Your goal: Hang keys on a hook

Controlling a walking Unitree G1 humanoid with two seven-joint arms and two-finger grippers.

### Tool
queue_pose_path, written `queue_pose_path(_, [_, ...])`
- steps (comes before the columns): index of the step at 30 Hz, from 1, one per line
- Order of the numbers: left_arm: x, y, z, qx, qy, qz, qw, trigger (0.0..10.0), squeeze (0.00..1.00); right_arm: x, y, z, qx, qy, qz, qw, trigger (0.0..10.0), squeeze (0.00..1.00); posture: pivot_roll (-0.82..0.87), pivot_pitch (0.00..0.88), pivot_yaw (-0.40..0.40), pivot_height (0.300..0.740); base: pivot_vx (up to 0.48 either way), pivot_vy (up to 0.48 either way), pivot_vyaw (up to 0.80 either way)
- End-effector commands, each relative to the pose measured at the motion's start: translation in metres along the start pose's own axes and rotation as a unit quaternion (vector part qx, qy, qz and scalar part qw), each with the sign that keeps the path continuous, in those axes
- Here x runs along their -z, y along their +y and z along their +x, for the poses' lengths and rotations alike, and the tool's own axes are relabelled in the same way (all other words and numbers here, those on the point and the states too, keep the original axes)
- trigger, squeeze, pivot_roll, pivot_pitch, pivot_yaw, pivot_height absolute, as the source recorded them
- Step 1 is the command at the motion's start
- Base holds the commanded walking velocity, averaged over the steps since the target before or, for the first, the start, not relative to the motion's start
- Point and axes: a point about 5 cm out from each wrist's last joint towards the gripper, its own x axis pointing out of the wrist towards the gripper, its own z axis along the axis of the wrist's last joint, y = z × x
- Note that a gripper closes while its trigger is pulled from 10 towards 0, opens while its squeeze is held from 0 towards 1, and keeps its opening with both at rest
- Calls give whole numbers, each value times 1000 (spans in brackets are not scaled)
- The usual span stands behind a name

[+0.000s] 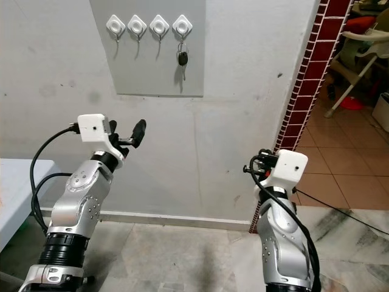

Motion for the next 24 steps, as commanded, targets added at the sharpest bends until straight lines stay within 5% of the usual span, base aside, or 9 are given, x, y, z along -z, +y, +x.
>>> queue_pose_path(1, [0, 3, 1, -5, 7, -3, 1000, 10000, 0, -10, 6, 0, -18, -16, 3, 1000, 10000, 0, 101, 0, 36, 740, 0, 480, 0])
queue_pose_path(17, [7, 2, 1, 11, 32, -2, 999, 10000, 0, -12, 11, -1, -42, -14, -16, 999, 10000, 0, 94, 0, 11, 740, 0, 480, 0])
queue_pose_path(24, [8, -2, 2, -5, 31, -8, 999, 10000, 0, -11, 14, -3, -48, -15, -15, 999, 10000, 0, 90, 0, 13, 740, 0, 0, 0])
